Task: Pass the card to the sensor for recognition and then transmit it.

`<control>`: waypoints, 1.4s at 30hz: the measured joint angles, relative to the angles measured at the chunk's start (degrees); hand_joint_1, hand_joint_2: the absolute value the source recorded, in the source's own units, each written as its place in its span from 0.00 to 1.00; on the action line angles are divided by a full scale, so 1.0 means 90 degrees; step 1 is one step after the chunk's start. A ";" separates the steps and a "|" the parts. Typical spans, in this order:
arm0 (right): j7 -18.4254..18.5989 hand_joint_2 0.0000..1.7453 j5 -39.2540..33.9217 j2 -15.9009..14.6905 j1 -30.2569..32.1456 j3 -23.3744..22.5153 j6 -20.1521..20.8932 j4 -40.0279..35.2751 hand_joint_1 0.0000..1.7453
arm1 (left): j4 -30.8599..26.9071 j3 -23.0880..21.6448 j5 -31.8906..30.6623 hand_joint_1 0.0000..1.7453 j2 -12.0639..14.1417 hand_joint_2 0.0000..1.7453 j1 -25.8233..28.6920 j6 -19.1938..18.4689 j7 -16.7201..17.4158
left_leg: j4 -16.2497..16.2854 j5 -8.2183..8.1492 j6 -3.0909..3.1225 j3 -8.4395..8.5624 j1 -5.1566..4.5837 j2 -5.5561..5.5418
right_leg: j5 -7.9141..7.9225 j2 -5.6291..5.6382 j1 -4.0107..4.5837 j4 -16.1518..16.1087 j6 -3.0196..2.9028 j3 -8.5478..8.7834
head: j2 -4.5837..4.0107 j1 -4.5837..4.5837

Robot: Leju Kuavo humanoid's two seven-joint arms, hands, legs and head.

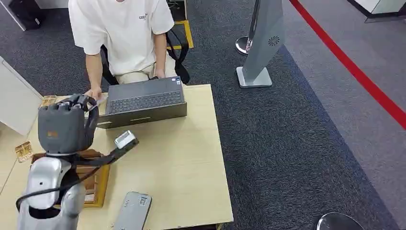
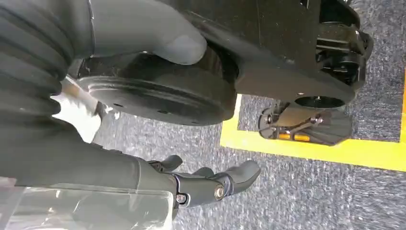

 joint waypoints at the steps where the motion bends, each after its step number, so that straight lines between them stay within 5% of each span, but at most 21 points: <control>1: 0.0000 1.00 -0.0022 0.0000 0.0000 -0.0027 0.0000 -0.0015 0.00 | -0.0212 -0.0074 0.0000 1.00 0.0041 1.00 0.0283 0.0113 -0.0042 | 0.0000 -0.0002 0.0004 0.0000 0.0000 -0.0008 | -0.0005 -0.0012 -0.0001 0.0000 0.0005 0.0003 | 0.0000 0.0000; 4: -0.0265 1.00 -0.0376 0.0007 0.0004 -0.0201 -0.0020 -0.0022 0.00 | -0.0679 -0.0302 0.0000 1.00 0.0178 1.00 0.1096 0.0360 -0.0061 | -0.0004 -0.0003 0.0005 -0.0002 0.0001 -0.0030 | -0.0020 -0.0030 0.0000 0.0000 0.0010 0.0011 | 0.0000 0.0000; 7: -0.0538 1.00 -0.1077 0.0024 0.0049 -0.0393 -0.0746 0.0211 0.00 | -0.0888 -0.0316 0.0000 1.00 0.0334 1.00 0.1810 0.0564 -0.0012 | -0.0008 -0.0008 -0.0002 0.0004 0.0004 -0.0027 | -0.0023 -0.0016 0.0001 0.0001 0.0006 0.0013 | 0.0000 -0.0005; 12: -0.0114 1.00 -0.1300 0.0024 0.0162 -0.0467 -0.0131 -0.0148 0.00 | -0.1042 -0.0319 0.0000 1.00 0.0461 1.00 0.2464 0.0620 -0.0039 | -0.0008 -0.0007 -0.0002 0.0004 0.0003 -0.0029 | -0.0023 -0.0019 0.0002 0.0001 0.0006 0.0013 | 0.0000 -0.0007; 17: 0.0122 1.00 -0.1378 0.0029 0.0219 -0.0471 -0.0061 -0.0362 0.00 | -0.1110 -0.0321 0.0015 1.00 0.0500 1.00 0.2646 0.0297 0.0022 | -0.0007 -0.0007 -0.0001 0.0006 0.0002 -0.0030 | -0.0022 -0.0021 0.0001 0.0001 0.0007 0.0017 | 0.0000 -0.0007; 20: 0.0253 1.00 -0.1477 -0.0019 0.0228 -0.0547 -0.0163 -0.0367 0.00 | -0.1056 -0.0385 0.0068 1.00 0.0500 1.00 0.2809 -0.0276 0.0394 | -0.0007 -0.0007 -0.0001 0.0007 0.0002 -0.0030 | -0.0022 -0.0021 0.0001 0.0001 0.0007 0.0018 | 0.0000 -0.0010; 25: 0.0224 1.00 -0.1378 -0.0066 0.0229 -0.0581 -0.0182 -0.0287 0.00 | -0.0450 -0.0414 0.0209 1.00 0.0471 1.00 0.2963 -0.0465 0.0801 | -0.0007 -0.0007 -0.0001 0.0006 0.0003 -0.0031 | -0.0022 -0.0021 0.0001 0.0001 0.0007 0.0018 | 0.0000 -0.0010; 32: 0.0211 1.00 -0.0897 0.0034 0.0293 -0.0494 0.0260 -0.0604 0.00 | 0.0313 -0.0411 0.0303 1.00 0.0267 1.00 0.3087 -0.0644 0.0767 | -0.0007 -0.0008 -0.0001 0.0006 0.0002 -0.0030 | -0.0022 -0.0021 0.0000 0.0001 0.0007 0.0019 | 0.0000 -0.0010; 42: 0.0335 1.00 -0.1319 0.0044 0.0395 0.0252 0.0328 -0.0935 0.00 | 0.0928 -0.0418 0.0529 1.00 0.0141 1.00 0.3208 -0.0841 0.0677 | -0.0007 -0.0008 -0.0001 0.0010 0.0002 -0.0031 | -0.0023 -0.0023 0.0000 0.0000 0.0008 0.0019 | 0.0000 -0.0010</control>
